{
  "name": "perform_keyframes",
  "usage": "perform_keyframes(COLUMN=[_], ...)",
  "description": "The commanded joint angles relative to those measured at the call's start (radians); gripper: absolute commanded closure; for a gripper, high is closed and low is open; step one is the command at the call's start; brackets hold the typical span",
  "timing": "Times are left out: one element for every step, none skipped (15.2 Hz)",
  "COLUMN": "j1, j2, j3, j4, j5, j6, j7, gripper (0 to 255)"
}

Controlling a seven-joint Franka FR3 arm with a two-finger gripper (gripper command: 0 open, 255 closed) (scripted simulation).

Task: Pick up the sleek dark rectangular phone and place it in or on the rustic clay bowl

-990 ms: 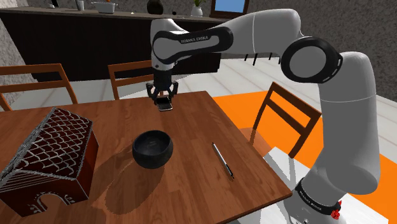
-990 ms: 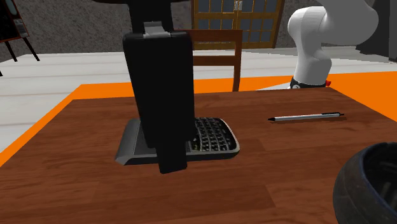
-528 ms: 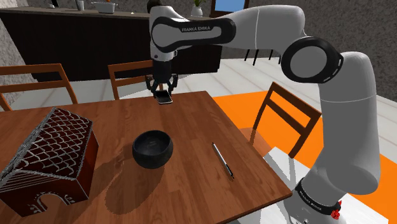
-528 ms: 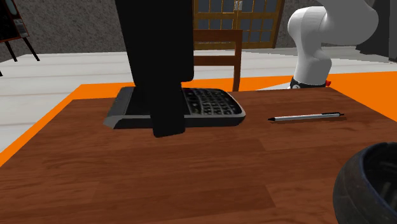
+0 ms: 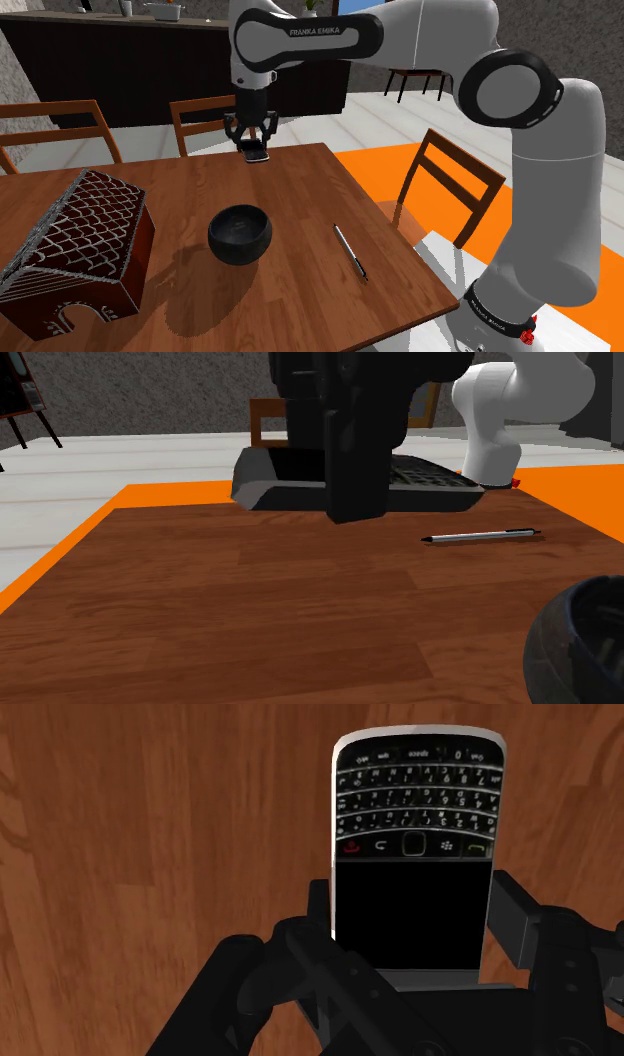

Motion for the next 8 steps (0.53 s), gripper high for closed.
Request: perform_keyframes(j1=[0.016,0.025,0.034,0.043,0.053,0.063,0.073,0.083], j2=[-0.052,-0.073,-0.093,-0.112,-0.13,-0.146,-0.162,-0.177], j3=[0.013,0.019,0.026,0.032,0.039,0.046,0.053,0.061], j4=[-0.078,-0.109,-0.138,-0.165,-0.19,-0.213,-0.235,-0.254], j5=[0.007,0.011,0.013,0.016,0.019,0.022,0.024,0.027], j6=[0.028,0.039,0.049,0.058,0.066,0.074,0.081,0.088], j7=[0.034,0.051,0.068,0.085,0.103,0.12,0.138,0.157], gripper=[255,255,255,255,255,255,255,255])
